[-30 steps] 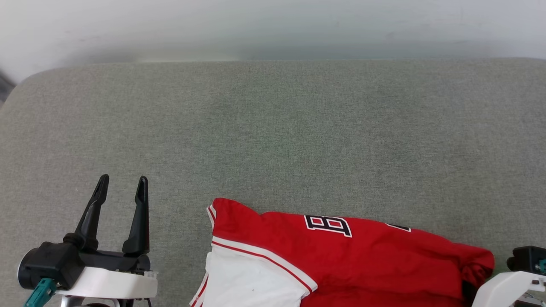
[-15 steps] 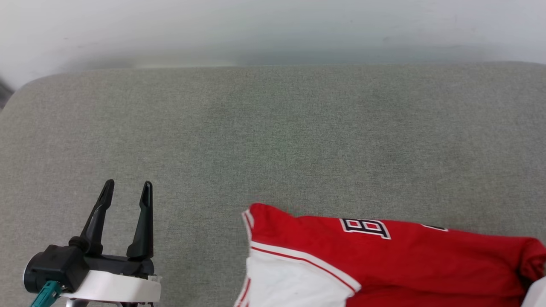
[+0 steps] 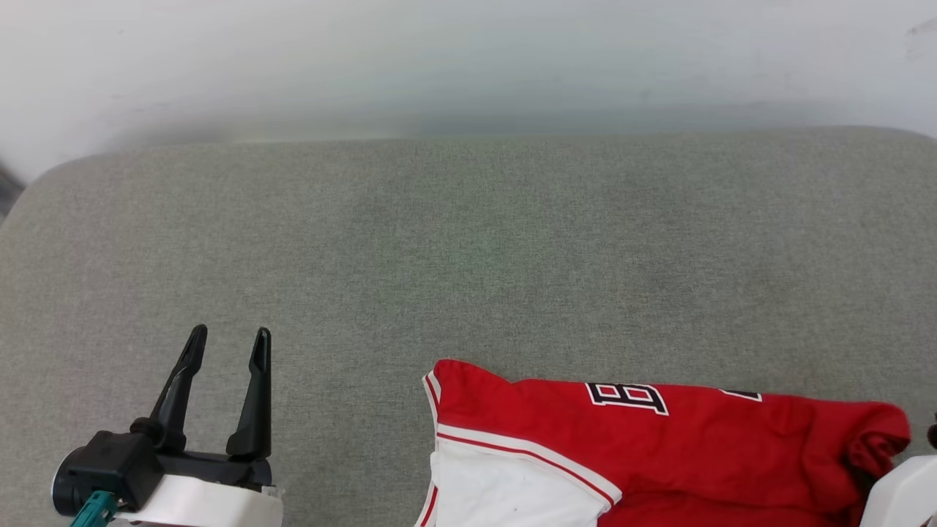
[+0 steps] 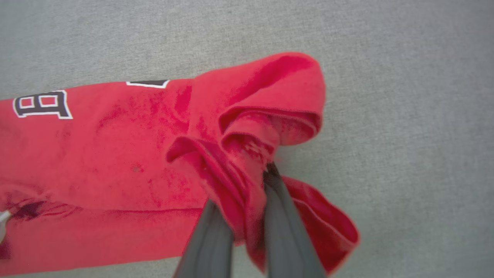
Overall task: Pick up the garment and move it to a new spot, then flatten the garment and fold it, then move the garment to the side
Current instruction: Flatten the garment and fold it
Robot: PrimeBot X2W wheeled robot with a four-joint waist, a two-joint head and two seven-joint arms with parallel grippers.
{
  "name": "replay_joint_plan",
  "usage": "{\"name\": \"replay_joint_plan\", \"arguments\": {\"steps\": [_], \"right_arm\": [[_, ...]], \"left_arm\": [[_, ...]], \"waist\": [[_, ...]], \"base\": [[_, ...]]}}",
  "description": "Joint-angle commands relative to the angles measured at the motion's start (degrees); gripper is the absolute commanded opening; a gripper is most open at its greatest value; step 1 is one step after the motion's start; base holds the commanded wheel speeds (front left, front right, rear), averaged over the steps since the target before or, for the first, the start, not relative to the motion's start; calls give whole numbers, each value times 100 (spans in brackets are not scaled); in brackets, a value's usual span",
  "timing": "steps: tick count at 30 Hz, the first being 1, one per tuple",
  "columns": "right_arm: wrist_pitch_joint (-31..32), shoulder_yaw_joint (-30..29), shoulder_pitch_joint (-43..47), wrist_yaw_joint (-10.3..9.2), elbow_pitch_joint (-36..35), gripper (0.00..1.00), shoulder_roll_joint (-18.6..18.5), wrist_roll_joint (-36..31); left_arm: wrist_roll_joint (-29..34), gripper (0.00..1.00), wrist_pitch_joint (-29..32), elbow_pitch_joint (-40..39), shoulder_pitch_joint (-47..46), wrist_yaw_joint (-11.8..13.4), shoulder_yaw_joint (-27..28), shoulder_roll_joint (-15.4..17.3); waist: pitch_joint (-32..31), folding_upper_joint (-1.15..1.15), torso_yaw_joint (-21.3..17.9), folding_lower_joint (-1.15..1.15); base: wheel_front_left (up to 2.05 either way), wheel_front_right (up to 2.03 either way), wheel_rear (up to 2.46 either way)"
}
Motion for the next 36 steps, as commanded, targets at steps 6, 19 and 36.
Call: {"name": "replay_joint_plan", "arguments": {"steps": [6, 19, 36], "right_arm": [[630, 512, 334, -3, -1010, 0, 144, 390], [1437, 2159, -223, -3, -1501, 0, 830, 1177], [460, 3288, -960, -3, -55, 100, 890, 1675]], "left_arm": [[-21, 100, -26, 5, 134, -7, -110, 40], [-83, 100, -26, 74, 60, -7, -254, 45], [-95, 100, -26, 137, 61, -7, -299, 61]], "waist": [[-81, 0, 10, 0], [-82, 0, 241, 0], [-91, 0, 688, 0]], "base": [[0, 0, 0], [0, 0, 0], [0, 0, 0]]}}
